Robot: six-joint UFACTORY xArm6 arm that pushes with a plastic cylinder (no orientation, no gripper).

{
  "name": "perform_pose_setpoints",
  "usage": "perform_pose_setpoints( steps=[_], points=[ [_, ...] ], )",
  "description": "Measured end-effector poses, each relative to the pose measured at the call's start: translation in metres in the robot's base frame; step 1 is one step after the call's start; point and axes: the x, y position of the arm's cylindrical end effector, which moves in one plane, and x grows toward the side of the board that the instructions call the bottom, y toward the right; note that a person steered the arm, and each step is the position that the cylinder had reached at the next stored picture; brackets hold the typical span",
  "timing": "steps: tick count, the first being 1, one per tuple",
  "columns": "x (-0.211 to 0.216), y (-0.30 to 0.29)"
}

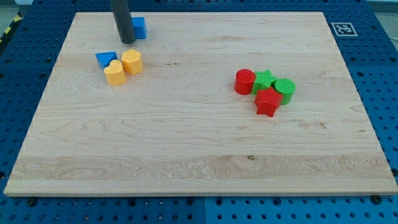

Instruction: Move blue cube towards top left

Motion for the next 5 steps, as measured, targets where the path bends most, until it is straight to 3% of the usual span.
perform_pose_setpoints(
  steps=[2, 4, 5],
  points=[
    [0.005, 0.090],
    [-0.003, 0.084],
    [-0.017, 0.048]
  ],
)
